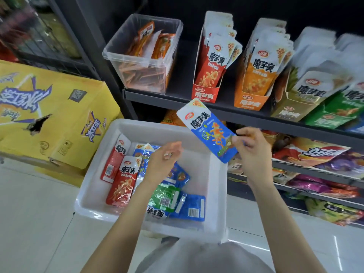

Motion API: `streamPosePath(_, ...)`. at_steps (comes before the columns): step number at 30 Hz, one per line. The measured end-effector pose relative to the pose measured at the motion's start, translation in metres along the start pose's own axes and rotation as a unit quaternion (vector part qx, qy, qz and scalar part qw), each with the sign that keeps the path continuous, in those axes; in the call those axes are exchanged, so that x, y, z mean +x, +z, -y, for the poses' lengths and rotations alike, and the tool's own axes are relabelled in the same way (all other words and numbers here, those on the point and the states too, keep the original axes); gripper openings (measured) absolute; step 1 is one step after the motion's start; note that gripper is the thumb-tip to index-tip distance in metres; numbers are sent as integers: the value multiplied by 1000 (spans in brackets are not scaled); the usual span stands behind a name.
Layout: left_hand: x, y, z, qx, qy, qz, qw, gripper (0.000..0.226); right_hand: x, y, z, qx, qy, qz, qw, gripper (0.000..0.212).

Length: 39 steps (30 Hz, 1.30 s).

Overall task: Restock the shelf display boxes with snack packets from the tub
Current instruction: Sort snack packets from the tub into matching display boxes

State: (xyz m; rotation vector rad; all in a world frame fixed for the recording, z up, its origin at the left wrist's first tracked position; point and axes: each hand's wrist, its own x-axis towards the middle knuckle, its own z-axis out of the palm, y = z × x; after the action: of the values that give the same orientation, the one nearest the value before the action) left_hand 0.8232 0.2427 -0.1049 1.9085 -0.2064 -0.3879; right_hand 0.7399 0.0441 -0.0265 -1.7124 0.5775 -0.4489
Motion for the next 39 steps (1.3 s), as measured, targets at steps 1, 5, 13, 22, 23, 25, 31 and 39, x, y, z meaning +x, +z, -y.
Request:
streamPosePath(1,-7,8,-17,-87,9,23,996,30,-4,-3,-4,67,33,11,997,15)
streamPosePath(5,-24,48,-67,-158,53,107,980,36,-16,-15,-21,170,101,30,980,26)
streamPosePath(13,-12,123,-108,62,195,203,957,31,-17,-98,-26,87,12,-36,995,26)
streamPosePath(22,4,252,-171,197,463,125,855,35,10,-255,-24,78,-79,-279,954,15)
streamPosePath(23,9,265,-174,215,482,121,841,36,19,-270,-19,75,-104,-312,941,14)
streamPosePath(25,18,288,-183,249,502,124,819,40,42,-293,-13,77,-145,-350,922,12)
streamPosePath(31,41,338,-204,367,489,140,779,56,114,-311,-22,-64,-190,-295,934,11)
streamPosePath(39,43,347,-205,369,472,123,791,58,139,-301,-39,-340,-207,-278,874,20)
